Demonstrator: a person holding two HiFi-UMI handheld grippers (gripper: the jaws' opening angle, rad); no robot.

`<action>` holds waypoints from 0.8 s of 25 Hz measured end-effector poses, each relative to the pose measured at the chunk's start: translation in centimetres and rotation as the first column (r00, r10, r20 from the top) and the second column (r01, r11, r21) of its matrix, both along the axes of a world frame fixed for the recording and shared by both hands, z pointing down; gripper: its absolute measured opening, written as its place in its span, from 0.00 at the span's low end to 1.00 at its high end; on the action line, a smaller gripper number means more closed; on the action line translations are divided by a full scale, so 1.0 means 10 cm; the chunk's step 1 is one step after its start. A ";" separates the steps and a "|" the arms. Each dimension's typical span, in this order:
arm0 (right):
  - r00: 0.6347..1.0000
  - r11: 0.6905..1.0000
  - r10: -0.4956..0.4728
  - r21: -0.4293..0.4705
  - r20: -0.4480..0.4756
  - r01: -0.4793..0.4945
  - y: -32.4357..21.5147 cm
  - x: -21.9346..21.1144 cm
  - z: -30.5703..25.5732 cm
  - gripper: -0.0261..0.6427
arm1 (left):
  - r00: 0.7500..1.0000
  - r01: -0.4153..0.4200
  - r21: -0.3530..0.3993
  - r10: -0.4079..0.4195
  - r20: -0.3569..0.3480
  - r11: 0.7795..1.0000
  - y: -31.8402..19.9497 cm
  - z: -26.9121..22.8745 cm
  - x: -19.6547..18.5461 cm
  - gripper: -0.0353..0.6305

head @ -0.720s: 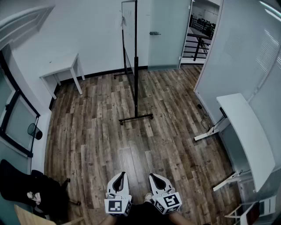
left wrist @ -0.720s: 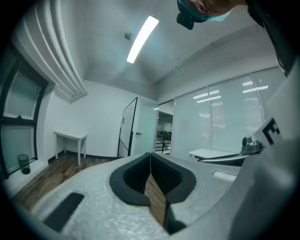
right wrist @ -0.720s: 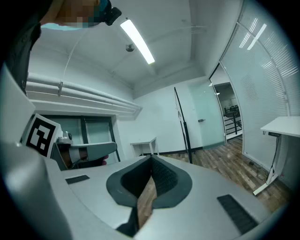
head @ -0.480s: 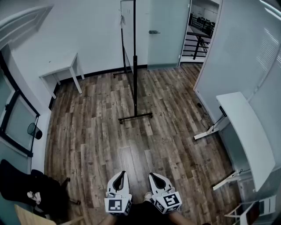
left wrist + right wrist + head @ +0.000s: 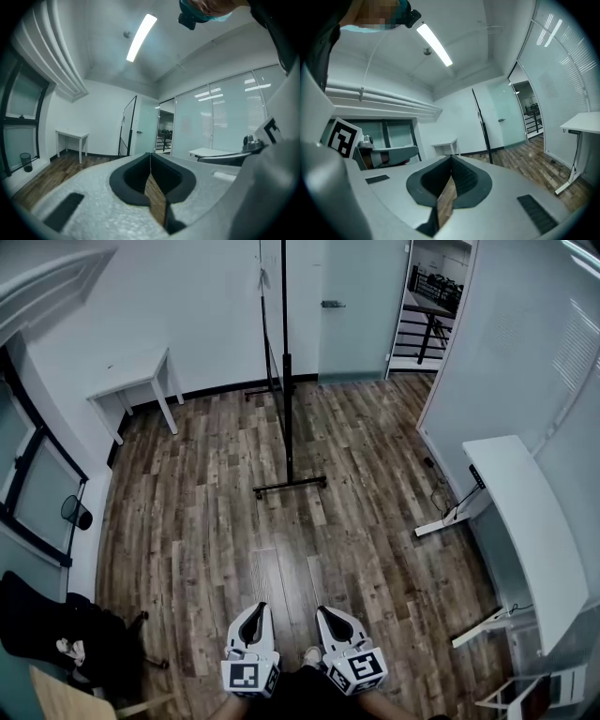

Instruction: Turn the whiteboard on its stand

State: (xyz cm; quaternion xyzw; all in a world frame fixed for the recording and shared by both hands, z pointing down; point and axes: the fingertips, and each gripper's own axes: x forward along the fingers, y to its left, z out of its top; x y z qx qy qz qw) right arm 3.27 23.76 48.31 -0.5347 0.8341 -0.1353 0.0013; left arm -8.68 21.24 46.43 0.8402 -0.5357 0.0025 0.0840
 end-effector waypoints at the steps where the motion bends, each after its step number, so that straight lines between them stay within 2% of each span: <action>1: 1.000 1.000 -0.008 0.000 0.000 0.008 0.01 0.03 0.00 0.06 | 1.000 0.004 -0.002 -0.004 -0.001 1.000 0.02 0.00 0.04 0.08; 12: 0.999 0.999 -0.041 -0.003 0.014 0.041 0.00 0.38 0.09 0.06 | 0.999 0.050 -0.019 -0.050 0.006 0.999 0.12 0.11 0.34 0.08; 20: 0.999 0.999 -0.040 -0.017 0.010 0.041 -0.27 0.49 0.21 0.06 | 1.000 0.032 -0.024 -0.031 0.002 0.999 -0.20 0.24 0.49 0.08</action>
